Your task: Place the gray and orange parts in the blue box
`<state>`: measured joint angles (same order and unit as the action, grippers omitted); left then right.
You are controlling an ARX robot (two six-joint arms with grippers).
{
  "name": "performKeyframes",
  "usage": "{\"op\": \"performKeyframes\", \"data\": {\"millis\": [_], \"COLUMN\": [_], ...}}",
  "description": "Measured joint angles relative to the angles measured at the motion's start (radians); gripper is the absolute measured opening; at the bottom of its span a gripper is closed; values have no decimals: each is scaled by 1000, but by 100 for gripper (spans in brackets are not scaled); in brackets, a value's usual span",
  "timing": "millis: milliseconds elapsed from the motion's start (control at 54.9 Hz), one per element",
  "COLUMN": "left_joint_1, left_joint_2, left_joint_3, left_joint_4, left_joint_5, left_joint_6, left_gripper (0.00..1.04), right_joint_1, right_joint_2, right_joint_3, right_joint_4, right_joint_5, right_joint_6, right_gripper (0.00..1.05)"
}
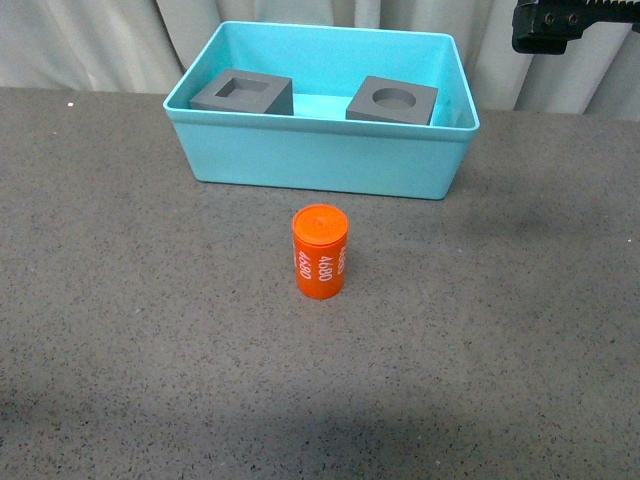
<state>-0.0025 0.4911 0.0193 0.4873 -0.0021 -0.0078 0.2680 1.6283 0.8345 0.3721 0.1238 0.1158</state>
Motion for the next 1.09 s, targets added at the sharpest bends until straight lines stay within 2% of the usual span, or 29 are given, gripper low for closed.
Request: {"op": "performKeyframes", "data": {"millis": [328, 893, 966, 1094], "left_joint_1": [0, 0, 0, 0], "left_joint_2": [-181, -324, -428, -485], "left_joint_3": [0, 0, 0, 0], "left_joint_4": [-173, -317, -456, -483], "left_joint_5": [0, 0, 3, 2], "left_joint_6": [0, 0, 0, 0], "left_gripper": [4, 4, 4, 4], "right_joint_1": [0, 0, 0, 0], "right_joint_2": [0, 0, 0, 0], "right_joint_3": [0, 0, 0, 0], "right_joint_4": [0, 0, 0, 0], "right_joint_5": [0, 0, 0, 0], "right_joint_6": [0, 0, 0, 0], "right_gripper": [95, 95, 95, 95]}}
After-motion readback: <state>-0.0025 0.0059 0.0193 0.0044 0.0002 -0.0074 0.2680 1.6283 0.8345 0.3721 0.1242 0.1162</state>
